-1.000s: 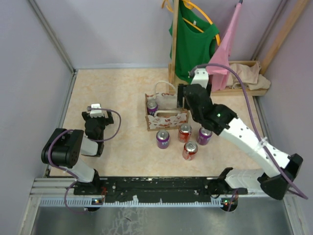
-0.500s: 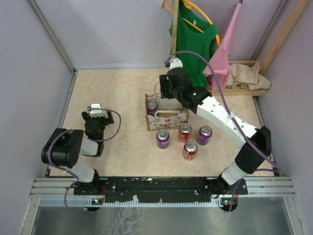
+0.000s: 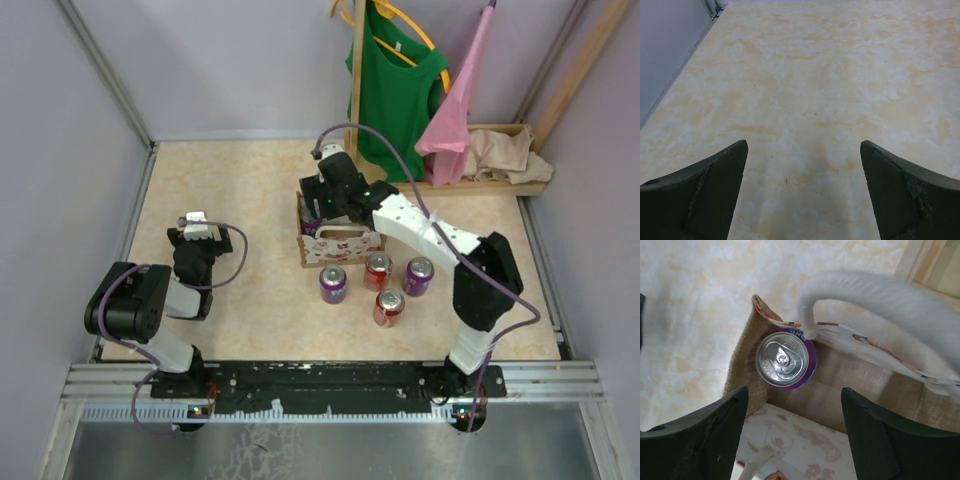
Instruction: Take the beverage out of the canvas bag
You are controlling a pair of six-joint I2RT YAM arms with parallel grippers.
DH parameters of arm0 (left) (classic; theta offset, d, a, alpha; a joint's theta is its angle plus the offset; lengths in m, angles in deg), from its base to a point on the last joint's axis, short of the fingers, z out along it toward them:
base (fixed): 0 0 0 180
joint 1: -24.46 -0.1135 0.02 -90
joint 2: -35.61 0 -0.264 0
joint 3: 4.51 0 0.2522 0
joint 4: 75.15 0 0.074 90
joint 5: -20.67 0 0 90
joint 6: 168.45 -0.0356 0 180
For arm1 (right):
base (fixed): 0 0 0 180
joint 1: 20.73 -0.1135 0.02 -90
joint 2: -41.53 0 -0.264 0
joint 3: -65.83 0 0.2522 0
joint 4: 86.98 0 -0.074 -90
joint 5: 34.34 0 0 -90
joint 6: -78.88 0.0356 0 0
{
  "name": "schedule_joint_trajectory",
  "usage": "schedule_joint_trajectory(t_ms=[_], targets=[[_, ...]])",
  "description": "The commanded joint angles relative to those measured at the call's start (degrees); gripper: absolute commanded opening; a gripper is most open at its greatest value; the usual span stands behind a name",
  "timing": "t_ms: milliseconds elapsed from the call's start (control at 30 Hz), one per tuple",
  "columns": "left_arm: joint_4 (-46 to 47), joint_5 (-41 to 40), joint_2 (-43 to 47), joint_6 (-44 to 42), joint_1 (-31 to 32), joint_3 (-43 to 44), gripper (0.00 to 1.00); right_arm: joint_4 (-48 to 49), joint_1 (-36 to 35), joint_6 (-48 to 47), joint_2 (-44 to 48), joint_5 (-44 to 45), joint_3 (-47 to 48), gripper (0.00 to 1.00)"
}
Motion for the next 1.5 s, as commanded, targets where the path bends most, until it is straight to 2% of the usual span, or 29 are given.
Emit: schedule_joint_trajectory(t_ms=[0, 167, 300, 367, 733, 1067, 1467], targets=[[2.2, -0.4, -0.4, 0.5, 0.0, -0.4, 1.00, 0.5, -0.6, -0.6, -3.3, -0.8, 3.1, 0.77], [2.2, -0.4, -0.4, 0.5, 0.0, -0.4, 1.00, 0.7, -0.6, -0.8, -5.4, 0.9, 3.3, 0.83], [2.2, -0.4, -0.4, 0.5, 0.0, -0.4, 1.00, 1.5, -0.5, -0.4, -5.5, 0.9, 2.7, 0.96], [2.2, -0.4, -0.4, 0.5, 0.0, -0.4, 1.00, 2.0, -0.6, -0.2, -5.4, 0.5, 2.6, 0.99], [2.2, -0.4, -0.4, 0.6, 0.0, -0.4, 1.00, 3.3, -1.4, 0.3, -8.5, -0.4, 5.4, 0.99], [2.2, -0.4, -0.4, 0.6, 0.0, -0.4, 1.00, 1.7, -3.1, -0.1, -13.8, 5.2, 9.5, 0.99], [2.2, -0.4, -0.5, 0.5, 0.0, -0.4, 1.00, 2.7, -3.2, 0.6, -15.6, 9.3, 8.2, 0.98]])
